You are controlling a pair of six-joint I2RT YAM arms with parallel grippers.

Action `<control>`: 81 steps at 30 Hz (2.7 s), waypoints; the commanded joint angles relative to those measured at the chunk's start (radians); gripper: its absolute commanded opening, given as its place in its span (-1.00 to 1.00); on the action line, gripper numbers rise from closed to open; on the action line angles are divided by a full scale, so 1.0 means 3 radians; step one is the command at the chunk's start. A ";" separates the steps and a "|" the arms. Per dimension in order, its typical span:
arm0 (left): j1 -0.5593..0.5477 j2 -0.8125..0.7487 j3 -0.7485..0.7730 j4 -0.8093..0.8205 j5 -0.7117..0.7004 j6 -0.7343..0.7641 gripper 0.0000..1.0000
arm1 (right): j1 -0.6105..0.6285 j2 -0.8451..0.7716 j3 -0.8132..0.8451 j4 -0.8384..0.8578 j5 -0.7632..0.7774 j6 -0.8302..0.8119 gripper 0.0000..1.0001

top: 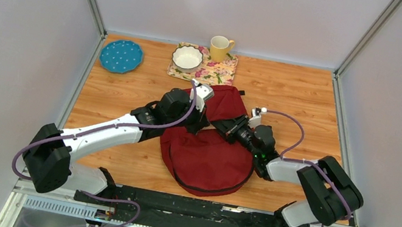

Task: Pack the student bag
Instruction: Place the personal item in the student bag.

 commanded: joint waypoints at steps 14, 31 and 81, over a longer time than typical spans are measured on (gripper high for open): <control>-0.0047 -0.0072 0.0045 0.0066 0.0072 -0.0117 -1.00 | 0.0245 -0.0967 0.0063 -0.1811 0.0739 -0.0434 0.32; -0.0047 -0.0047 0.0050 0.0112 0.0118 -0.0194 -1.00 | 0.0260 -0.0539 0.0037 -0.0924 0.0580 -0.0041 -1.00; 0.0040 -0.0114 -0.0022 -0.0767 0.0353 0.0660 0.33 | 0.0475 -0.2460 0.0492 -0.3903 0.1424 -0.1687 0.27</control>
